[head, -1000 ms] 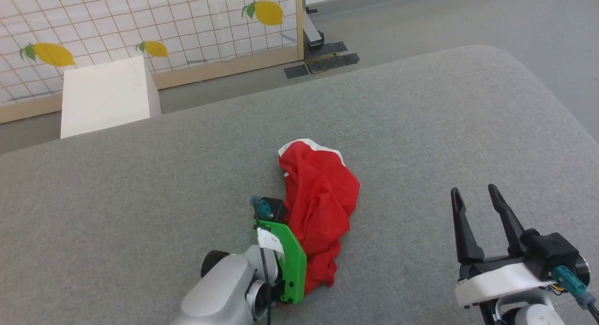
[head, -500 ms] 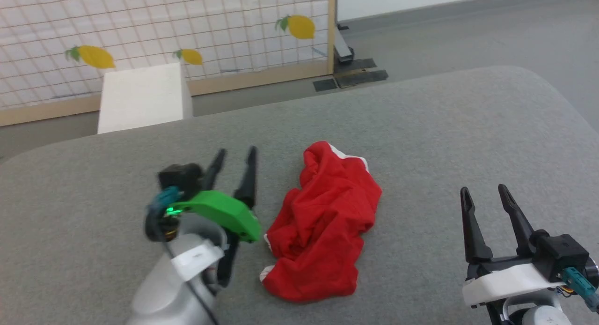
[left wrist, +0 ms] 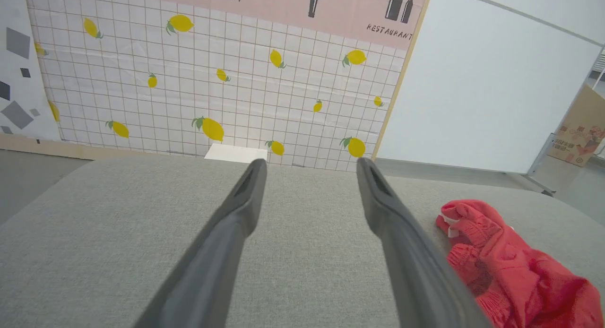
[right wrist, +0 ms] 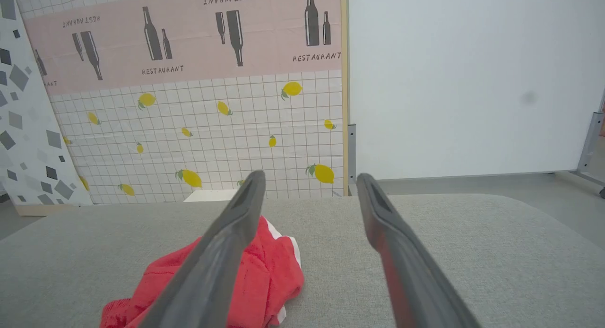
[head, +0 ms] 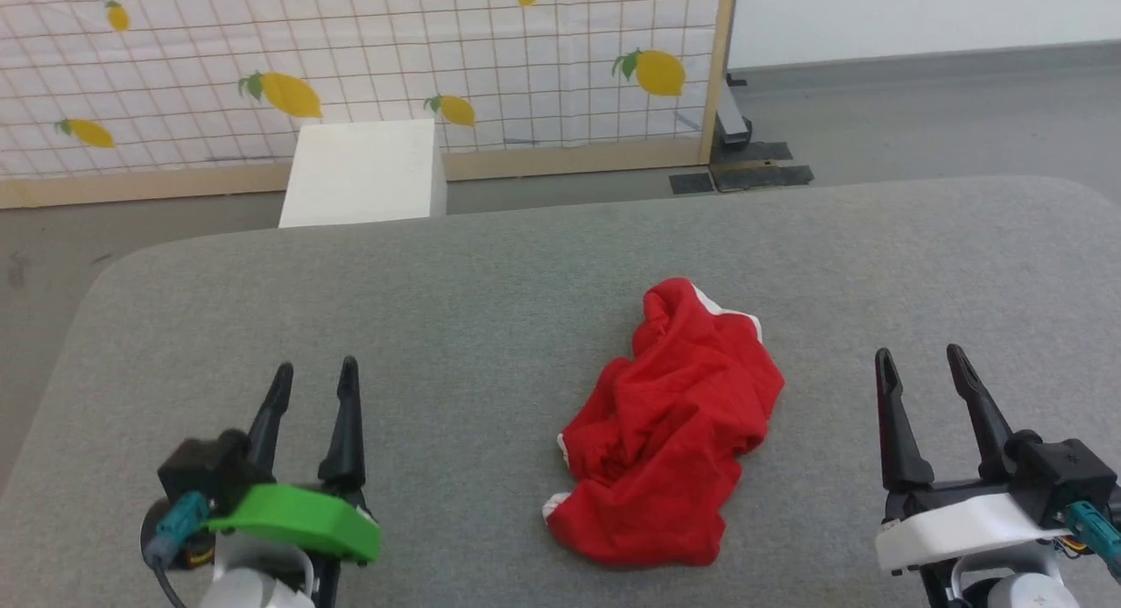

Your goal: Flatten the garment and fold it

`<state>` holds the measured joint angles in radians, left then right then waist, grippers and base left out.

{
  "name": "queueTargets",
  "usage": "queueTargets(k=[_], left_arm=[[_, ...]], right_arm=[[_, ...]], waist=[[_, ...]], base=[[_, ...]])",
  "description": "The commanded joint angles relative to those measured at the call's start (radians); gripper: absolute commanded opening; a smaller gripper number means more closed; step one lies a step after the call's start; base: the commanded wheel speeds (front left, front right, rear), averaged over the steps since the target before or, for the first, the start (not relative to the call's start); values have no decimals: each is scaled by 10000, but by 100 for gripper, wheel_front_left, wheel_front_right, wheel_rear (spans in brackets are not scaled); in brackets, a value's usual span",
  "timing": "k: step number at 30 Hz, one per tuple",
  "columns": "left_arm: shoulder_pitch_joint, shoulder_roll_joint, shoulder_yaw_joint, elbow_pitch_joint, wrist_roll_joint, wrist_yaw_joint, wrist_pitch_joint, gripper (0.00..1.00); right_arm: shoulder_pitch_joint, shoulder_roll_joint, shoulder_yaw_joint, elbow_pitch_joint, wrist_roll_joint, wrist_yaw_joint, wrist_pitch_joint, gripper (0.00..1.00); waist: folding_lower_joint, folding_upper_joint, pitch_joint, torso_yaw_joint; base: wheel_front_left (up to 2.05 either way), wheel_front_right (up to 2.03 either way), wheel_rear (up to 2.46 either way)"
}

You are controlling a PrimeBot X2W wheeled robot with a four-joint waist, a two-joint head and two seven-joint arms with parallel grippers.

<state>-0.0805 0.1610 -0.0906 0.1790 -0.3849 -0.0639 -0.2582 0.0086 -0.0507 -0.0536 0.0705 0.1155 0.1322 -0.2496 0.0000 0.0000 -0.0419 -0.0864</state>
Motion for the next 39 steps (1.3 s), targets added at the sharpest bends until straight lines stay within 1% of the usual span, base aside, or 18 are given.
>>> queueTargets(k=[1,7,17,25,39], left_arm=[[260,-91,58,-90,264,-102,-34,100],[810,-349,534,-340,942,-314,-35,100],[1368,-847,894,-612,1423,-489,-35,100],[1279,-997,994,-634,1504,-579,-35,100],[1255,-1082,983,-509,1538,-646,-36,100]], right_arm=[[169,5,0,52,25,-15,-7,100],[290,5,107,240,-19,-15,-2,100],[325,5,302,444,-90,-15,52,100],[241,5,374,487,-99,-15,64,100],[272,5,425,553,-146,-15,123,100]], waist=[[0,0,-40,107],[0,0,-27,205],[0,0,18,330],[0,0,84,357],[0,0,133,380]], base=[[0,0,0],[0,0,0],[0,0,0],[0,0,0],[0,0,0]])
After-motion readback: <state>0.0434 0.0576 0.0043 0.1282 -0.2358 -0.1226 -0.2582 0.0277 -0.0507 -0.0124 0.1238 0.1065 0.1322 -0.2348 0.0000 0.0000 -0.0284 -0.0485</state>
